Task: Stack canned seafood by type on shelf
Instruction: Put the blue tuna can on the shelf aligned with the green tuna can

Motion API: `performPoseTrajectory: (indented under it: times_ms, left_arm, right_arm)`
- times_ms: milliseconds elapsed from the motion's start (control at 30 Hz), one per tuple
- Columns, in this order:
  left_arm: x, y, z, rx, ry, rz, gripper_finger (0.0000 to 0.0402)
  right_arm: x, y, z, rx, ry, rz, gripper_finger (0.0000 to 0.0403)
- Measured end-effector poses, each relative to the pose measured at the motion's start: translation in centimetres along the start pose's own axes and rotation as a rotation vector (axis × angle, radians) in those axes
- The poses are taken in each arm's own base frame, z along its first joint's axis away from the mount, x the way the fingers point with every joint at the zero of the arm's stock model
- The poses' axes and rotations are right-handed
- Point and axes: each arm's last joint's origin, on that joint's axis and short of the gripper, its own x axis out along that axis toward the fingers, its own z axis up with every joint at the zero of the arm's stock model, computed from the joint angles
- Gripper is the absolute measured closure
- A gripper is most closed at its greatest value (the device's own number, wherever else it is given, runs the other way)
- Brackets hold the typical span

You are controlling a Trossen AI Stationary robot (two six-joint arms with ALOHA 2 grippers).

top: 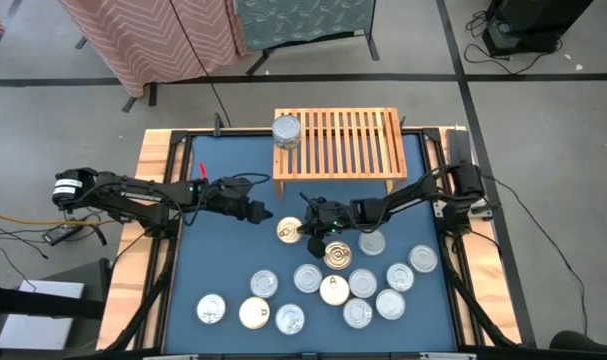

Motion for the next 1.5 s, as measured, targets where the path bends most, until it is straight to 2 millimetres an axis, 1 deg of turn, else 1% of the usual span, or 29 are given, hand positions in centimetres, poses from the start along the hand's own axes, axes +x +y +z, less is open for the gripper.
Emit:
performPoseTrajectory:
  times_ms: [267,400,600,733,967,1167,1300,1500]
  left_arm:
    - [0.2,0.2,-0.1,-0.049,-0.002,0.019,0.0129]
    - [0.9,0.4,-0.2,-0.073,0.005,0.03,0.0129]
    - [2.5,-0.2,0.0,-0.111,0.002,-0.068,0.0129]
    - [3.3,-0.1,-0.2,-0.117,0.008,-0.081,0.0129]
    - [3.4,-0.1,-0.2,-0.116,0.004,-0.074,0.0129]
    - [3.4,-0.1,-0.4,-0.134,0.058,-0.087,0.0129]
    - [3.4,0.2,-0.8,-0.136,0.101,-0.062,0.0129]
    - [3.5,0.1,-1.0,-0.156,0.084,-0.05,0.0129]
  right_arm:
    - [-0.1,-0.2,-0.3,-0.01,0.038,-0.044,0.0403]
    - [-0.2,-0.3,-0.7,-0.021,0.083,-0.082,0.0403]
    - [-0.2,-0.2,-0.9,-0.05,0.096,-0.088,0.0403]
    - [-0.3,-0.2,-1.2,-0.054,0.115,-0.113,0.0403]
    - [-0.1,-0.3,-1.7,-0.076,0.113,-0.136,0.0403]
    - [-0.1,-0.4,-2.0,-0.09,0.111,-0.143,0.0403]
    - [-0.1,-0.5,-2.0,-0.095,0.112,-0.152,0.0403]
    - [-0.3,-0.6,-2.6,-0.087,0.095,-0.162,0.0403]
